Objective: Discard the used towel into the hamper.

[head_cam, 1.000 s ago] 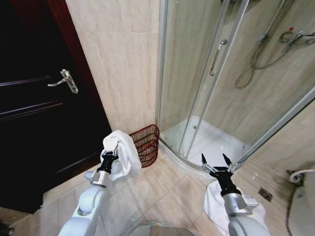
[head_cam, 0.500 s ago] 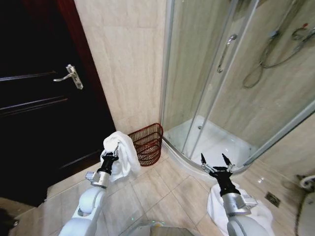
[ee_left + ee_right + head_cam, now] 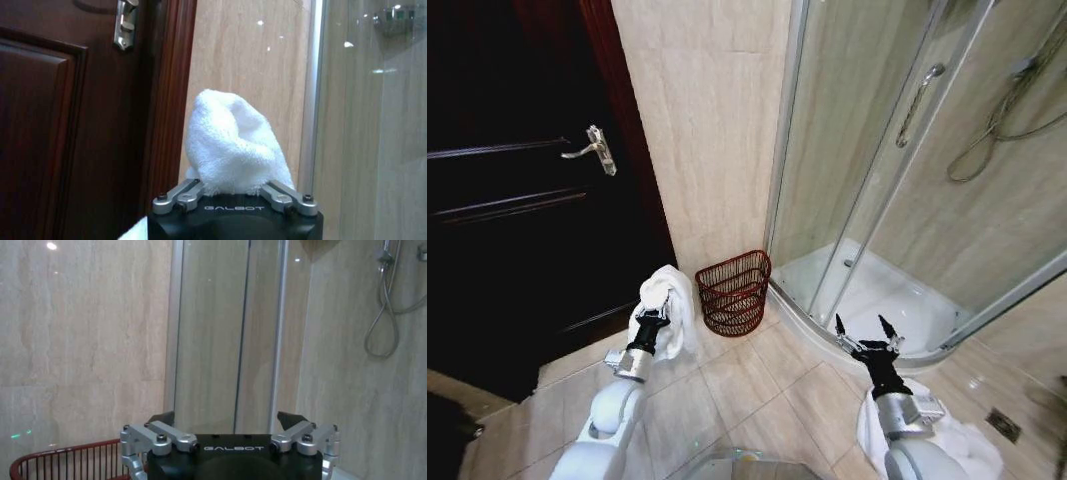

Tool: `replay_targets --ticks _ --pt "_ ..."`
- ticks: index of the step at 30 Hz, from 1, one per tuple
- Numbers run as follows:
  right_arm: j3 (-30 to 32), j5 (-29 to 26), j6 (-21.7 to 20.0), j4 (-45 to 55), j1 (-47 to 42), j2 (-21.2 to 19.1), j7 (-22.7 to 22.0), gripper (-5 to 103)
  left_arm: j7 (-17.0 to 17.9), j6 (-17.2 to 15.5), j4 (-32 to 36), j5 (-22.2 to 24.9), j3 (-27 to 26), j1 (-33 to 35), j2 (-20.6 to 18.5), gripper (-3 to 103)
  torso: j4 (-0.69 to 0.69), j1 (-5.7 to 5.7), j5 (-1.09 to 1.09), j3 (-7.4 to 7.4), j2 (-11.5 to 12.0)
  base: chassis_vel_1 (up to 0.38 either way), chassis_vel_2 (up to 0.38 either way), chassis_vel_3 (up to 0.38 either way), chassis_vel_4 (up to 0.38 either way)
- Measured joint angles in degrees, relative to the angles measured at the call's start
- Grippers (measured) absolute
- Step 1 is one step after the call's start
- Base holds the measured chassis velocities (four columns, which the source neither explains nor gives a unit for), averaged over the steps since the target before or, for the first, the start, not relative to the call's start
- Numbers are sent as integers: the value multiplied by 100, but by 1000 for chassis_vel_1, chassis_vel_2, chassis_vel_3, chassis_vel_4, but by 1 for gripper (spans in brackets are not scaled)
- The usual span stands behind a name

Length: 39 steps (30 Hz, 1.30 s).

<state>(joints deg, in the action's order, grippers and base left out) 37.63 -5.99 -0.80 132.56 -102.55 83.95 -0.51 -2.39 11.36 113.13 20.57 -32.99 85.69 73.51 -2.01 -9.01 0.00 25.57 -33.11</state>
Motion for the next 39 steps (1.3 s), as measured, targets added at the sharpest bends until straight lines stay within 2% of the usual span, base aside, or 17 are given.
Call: replay_targets --ticks 17,26,39 --pt "-61 31 14 -120 18 4 -36 100 -57 -150 15 -117 79 -130 15 10 -1 -15 0 19 -30 -73 62 64 -67" --pt "-41 33 -20 -297 107 -5 -47 100 -84 -371 -97 -190 265 -420 -6 10 0 -18 0 24 -40 0 0 0 0" --pt "-104 24 -2 -536 273 0 -32 100 -177 -403 -247 -271 371 -546 -18 10 0 -21 0 29 -47 -27 36 32 -31"
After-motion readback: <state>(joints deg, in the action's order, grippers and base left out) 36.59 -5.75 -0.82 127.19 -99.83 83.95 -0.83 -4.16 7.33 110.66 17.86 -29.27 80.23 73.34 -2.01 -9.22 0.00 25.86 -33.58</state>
